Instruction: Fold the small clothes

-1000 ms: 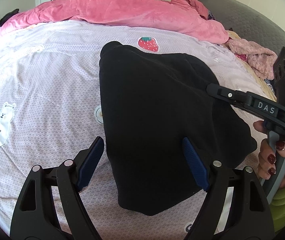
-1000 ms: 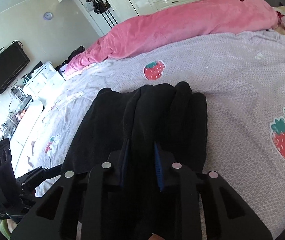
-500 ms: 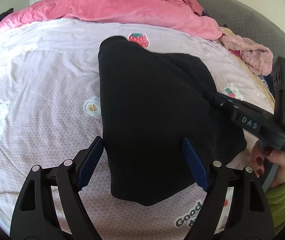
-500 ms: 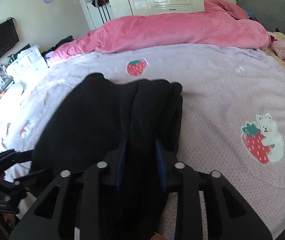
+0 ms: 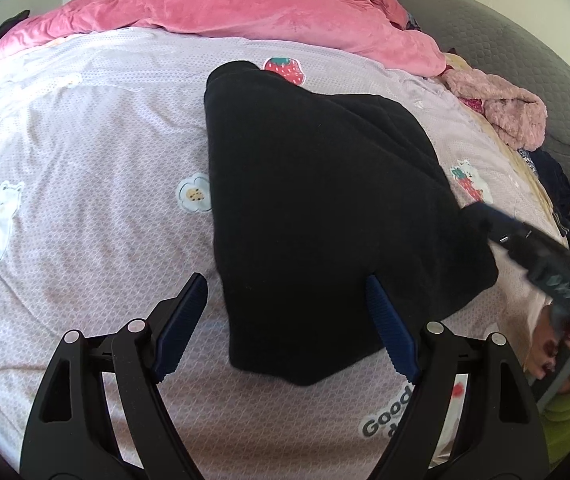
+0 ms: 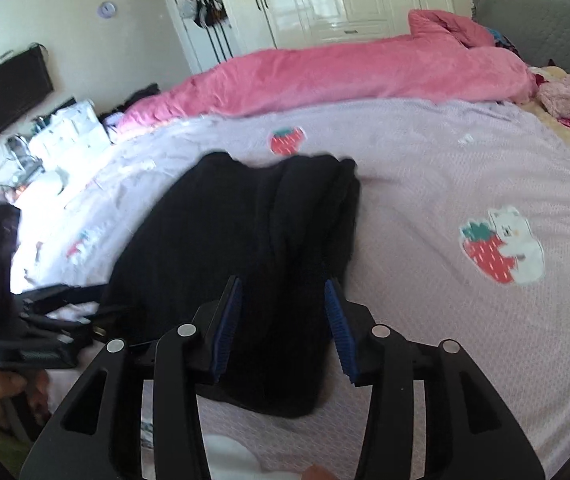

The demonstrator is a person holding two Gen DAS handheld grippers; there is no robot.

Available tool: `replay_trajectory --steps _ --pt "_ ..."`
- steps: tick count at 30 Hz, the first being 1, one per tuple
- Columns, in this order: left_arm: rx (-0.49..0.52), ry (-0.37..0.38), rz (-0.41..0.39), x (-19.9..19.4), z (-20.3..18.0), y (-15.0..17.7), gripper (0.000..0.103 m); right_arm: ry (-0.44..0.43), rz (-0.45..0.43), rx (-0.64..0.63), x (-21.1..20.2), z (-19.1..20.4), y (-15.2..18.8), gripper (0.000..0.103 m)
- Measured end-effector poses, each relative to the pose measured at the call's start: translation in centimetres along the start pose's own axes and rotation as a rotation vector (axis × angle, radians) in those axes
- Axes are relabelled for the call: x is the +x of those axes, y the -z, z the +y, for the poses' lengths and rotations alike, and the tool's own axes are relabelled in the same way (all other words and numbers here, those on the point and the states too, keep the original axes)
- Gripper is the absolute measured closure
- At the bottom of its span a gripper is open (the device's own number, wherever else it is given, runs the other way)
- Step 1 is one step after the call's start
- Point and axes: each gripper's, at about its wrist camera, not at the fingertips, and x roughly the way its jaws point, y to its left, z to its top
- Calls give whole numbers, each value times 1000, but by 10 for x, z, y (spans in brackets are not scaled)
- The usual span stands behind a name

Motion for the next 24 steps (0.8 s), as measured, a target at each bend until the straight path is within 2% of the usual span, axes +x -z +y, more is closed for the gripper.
replay_trajectory --steps 4,8,10,11,14,16,18,24 --pt "1 -13 -4 -4 1 2 27 18 21 36 9 -5 10 60" --pt "6 -24 -14 -12 0 3 25 25 12 38 2 1 7 59" --pt "4 -25 -27 -19 1 4 21 33 -2 32 -4 3 6 59" --pt "4 -27 -35 -22 1 4 19 34 -12 30 -8 4 6 56" --pt "3 -31 -52 -30 1 4 14 42 -35 37 -19 6 5 37" --pt "4 -39 -66 -36 1 4 11 34 -55 42 -28 7 5 34" --pt "5 -43 -73 -41 0 4 9 38 -67 44 -34 8 4 22" --pt "4 -55 -92 -52 0 4 9 47 -113 54 -54 11 1 14"
